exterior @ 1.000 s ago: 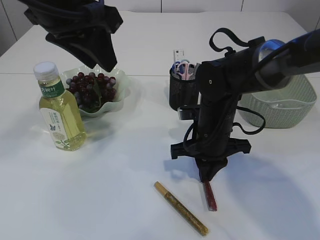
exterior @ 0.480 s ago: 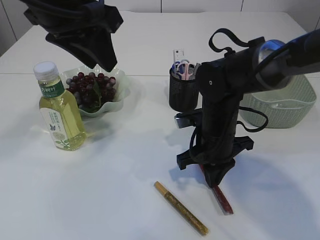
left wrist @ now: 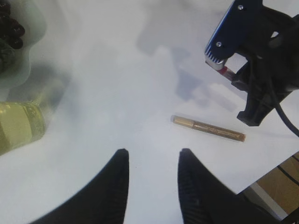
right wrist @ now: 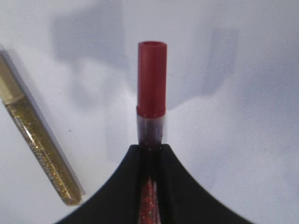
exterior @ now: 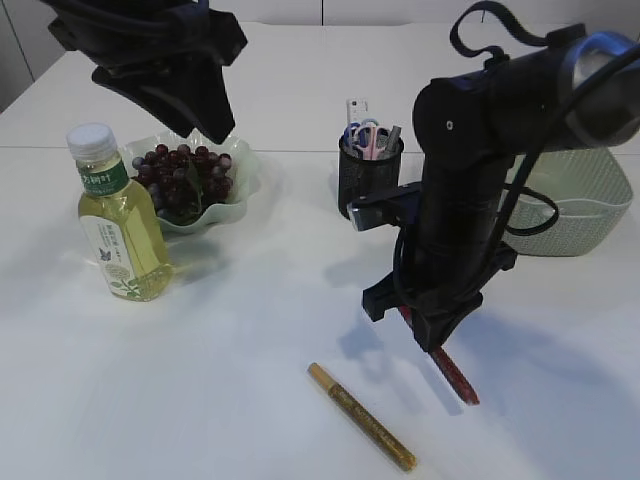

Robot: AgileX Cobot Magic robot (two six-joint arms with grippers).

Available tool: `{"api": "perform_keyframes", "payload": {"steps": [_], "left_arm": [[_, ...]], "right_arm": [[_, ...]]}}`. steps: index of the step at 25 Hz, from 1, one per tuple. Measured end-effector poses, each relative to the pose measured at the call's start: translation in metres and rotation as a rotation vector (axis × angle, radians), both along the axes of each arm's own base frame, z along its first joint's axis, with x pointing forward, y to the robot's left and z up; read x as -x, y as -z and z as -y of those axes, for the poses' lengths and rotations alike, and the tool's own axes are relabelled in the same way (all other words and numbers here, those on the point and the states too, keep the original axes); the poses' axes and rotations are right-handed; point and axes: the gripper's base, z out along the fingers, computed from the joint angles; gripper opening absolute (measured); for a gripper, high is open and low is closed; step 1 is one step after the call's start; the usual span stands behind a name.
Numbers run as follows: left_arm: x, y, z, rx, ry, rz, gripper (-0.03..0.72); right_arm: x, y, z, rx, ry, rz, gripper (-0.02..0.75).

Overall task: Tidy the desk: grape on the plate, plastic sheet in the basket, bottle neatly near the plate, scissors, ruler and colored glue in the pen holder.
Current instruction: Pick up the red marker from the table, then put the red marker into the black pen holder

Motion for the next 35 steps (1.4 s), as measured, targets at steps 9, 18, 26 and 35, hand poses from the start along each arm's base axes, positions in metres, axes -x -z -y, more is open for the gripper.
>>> {"api": "perform_keyframes", "payload": {"steps": [9,18,26,35], "left_arm": [[0.0,0.0,0.0,0.002,-0.001,-0.001,0.259],[0.0,0.0,0.0,0.002,-0.001,-0.001,0.259],[0.0,0.0,0.0,0.002,-0.002,-0.002,0.258],[0.0,0.0,0.0,0.005,-0.002,-0.003,0.258]], "right_arm": [[-0.003,-0.053,0.002,-0.11,-0.015,0.288,0.091],[-0.018,-0.101,0.003,-0.191,-0.087,0.689,0.091],[-0.036,-0.122,-0.004,-0.306,-0.117,0.976,0.091],[-0.062,-0.142,0.025,-0.382,-0.048,1.237,0.091]]}}
